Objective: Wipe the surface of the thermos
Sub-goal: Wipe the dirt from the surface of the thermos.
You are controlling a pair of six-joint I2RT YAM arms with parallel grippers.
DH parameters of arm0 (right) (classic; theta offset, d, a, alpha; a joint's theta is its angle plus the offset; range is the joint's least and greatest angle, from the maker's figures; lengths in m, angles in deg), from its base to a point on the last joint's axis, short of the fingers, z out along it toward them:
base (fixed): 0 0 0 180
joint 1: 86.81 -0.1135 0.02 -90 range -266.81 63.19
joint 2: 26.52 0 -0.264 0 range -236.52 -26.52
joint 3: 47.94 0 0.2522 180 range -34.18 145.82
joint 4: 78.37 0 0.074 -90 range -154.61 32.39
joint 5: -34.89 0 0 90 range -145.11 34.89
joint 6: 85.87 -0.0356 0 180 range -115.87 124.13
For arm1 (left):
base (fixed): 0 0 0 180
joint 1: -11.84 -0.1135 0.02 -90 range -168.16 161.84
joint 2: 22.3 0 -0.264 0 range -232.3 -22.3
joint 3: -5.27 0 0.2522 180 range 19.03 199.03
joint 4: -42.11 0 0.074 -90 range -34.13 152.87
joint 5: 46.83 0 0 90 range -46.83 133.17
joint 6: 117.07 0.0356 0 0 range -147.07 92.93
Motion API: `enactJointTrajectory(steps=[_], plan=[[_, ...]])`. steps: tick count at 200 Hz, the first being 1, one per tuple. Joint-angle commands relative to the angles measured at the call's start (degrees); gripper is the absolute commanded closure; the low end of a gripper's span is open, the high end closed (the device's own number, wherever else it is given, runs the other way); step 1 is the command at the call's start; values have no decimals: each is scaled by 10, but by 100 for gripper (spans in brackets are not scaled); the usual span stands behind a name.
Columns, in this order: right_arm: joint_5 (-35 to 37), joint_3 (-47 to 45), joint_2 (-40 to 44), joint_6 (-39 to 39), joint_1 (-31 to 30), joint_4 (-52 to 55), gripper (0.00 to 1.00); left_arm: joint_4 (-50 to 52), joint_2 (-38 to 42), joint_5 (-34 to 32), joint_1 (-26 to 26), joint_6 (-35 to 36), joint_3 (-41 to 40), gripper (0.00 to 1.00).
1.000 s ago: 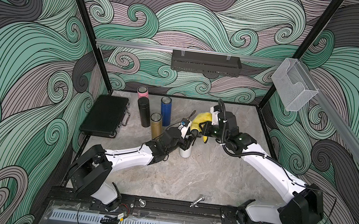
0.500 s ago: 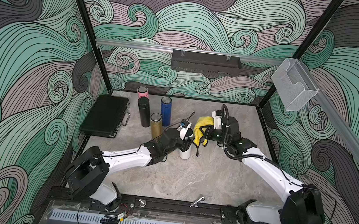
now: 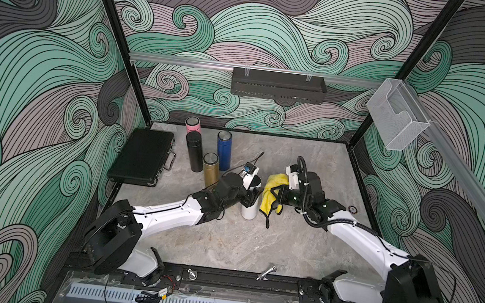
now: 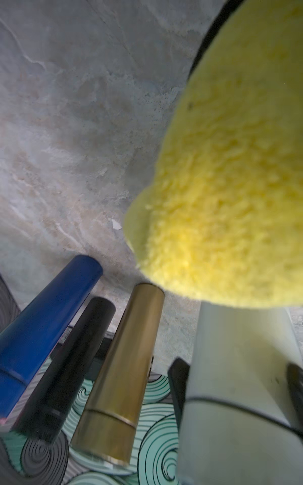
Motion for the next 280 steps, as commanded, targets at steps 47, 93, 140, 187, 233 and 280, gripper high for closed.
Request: enactJointTrajectory(steps=[47,93,140,187,233,280], plan=[[28,-98,27,-4,-65,-97,100,37,-39,-39,0,-117,95,100],[51,-122,90,6,-77,-46,100,52,-59,-81,0,-135,117,100],[89,-49,88,4,-133,-89,100,100,-87,-142,2,-197,157,100],[95,-57,7,-11,-136,-138,100,124,-91,-143,3,-229,179,100],[136,-102,-1,-28,-136,-112,100,141,-96,-155,3,-248,191,100],[131,-91,17,-36,-145,-120,100,150,-105,-175,3,-266,206,100]])
